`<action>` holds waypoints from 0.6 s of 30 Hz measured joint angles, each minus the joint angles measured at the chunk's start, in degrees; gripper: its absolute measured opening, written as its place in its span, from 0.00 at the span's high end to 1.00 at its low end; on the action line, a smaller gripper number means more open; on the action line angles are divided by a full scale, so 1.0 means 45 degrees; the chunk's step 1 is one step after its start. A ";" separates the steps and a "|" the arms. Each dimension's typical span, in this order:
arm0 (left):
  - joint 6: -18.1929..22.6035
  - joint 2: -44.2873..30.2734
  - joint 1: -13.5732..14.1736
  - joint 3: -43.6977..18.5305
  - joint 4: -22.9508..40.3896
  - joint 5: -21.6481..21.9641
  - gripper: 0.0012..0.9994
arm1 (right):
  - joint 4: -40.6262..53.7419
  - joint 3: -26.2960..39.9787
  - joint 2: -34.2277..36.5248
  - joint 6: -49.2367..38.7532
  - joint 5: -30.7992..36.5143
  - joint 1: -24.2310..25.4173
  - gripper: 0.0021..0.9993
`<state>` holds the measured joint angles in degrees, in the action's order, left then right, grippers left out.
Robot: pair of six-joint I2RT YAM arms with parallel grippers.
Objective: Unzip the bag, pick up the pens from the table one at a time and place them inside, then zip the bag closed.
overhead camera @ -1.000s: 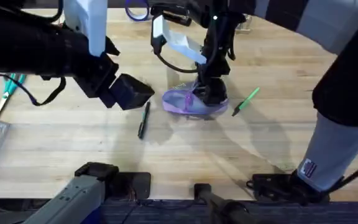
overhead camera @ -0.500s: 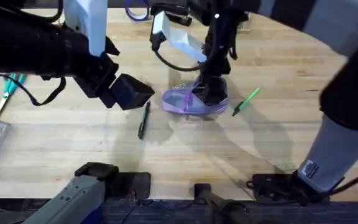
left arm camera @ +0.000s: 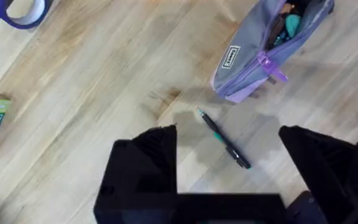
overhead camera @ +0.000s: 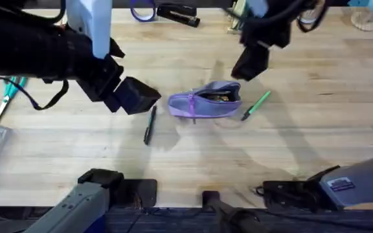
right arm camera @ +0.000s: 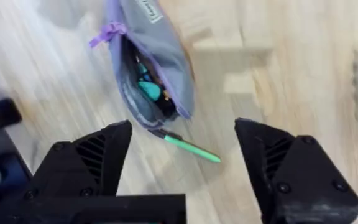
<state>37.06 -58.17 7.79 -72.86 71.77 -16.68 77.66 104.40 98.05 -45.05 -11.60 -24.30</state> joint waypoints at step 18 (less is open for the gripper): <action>-0.0001 0.0000 0.0000 0.0000 0.0000 0.0003 0.00 | 0.0292 0.0000 -0.1401 0.5360 0.0005 0.1630 0.00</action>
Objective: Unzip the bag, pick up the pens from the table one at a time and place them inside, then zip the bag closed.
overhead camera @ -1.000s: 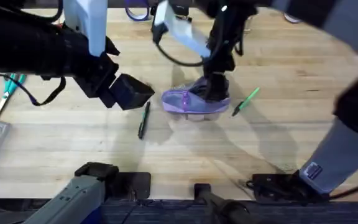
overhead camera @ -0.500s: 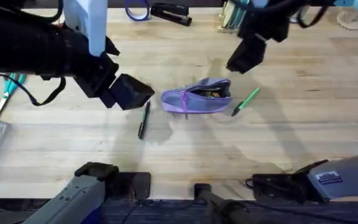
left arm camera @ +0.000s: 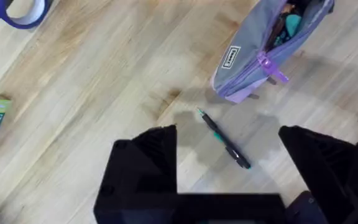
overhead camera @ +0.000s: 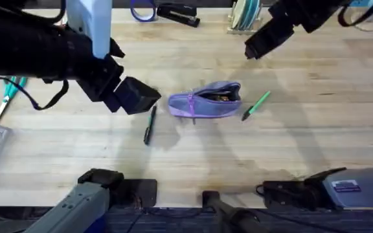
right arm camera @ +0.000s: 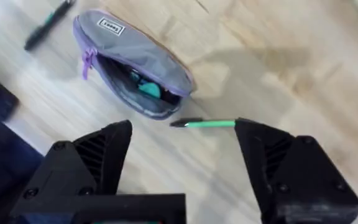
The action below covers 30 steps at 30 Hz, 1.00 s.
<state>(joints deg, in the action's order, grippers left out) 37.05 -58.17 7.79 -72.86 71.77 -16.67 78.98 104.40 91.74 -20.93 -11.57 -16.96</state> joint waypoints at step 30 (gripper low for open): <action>0.0001 0.0000 0.0000 0.0000 0.0000 -0.0003 0.00 | 0.1693 0.0000 -0.0005 1.1389 0.1912 0.0623 0.00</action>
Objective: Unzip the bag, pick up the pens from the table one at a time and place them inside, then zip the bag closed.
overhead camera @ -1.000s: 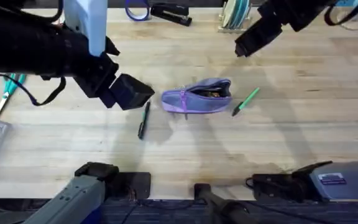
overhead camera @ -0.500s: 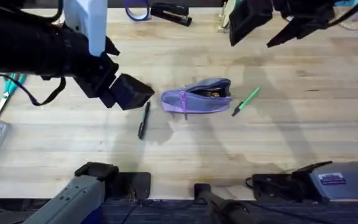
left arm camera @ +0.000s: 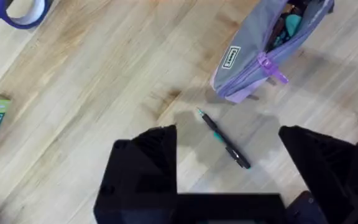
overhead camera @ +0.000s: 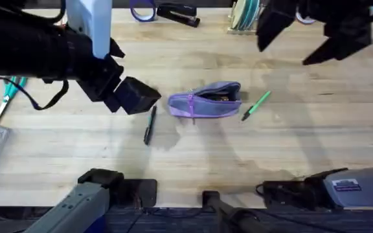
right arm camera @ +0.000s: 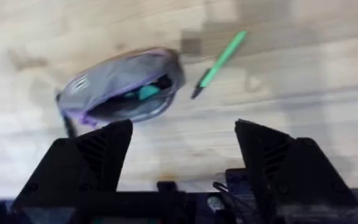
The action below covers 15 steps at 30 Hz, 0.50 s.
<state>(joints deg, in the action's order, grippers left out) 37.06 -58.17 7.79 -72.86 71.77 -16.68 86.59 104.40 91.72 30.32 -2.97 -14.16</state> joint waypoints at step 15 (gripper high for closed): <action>0.0000 0.0000 0.0000 0.0000 0.0000 -0.0002 0.00 | -0.0027 -0.0088 0.0000 0.2485 0.2822 0.0224 0.00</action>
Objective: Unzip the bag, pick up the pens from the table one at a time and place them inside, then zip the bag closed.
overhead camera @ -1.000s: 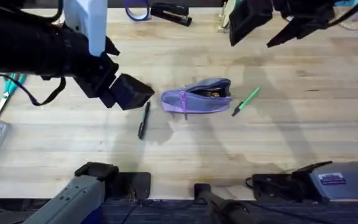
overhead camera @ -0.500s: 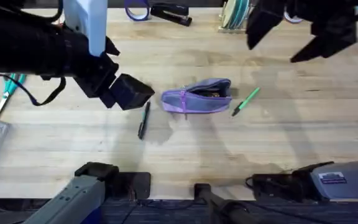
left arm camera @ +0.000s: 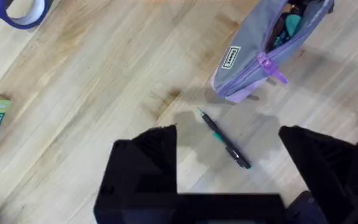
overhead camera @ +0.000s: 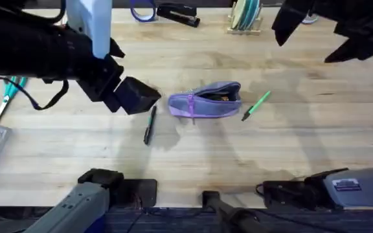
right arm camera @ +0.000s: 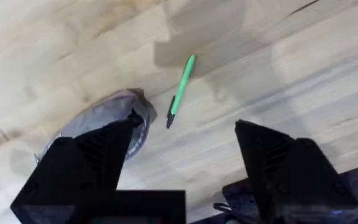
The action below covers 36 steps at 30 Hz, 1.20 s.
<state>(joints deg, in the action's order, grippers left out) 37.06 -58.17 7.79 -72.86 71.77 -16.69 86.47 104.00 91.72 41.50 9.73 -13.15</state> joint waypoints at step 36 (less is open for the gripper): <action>-0.0001 0.0000 0.0000 0.0000 0.0000 0.0000 0.01 | -0.9104 -1.0017 -0.0010 0.2923 -0.1799 0.0000 0.00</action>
<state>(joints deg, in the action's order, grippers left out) 37.05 -58.17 7.79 -72.86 71.77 -16.69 45.51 58.93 91.68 54.65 1.63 -13.15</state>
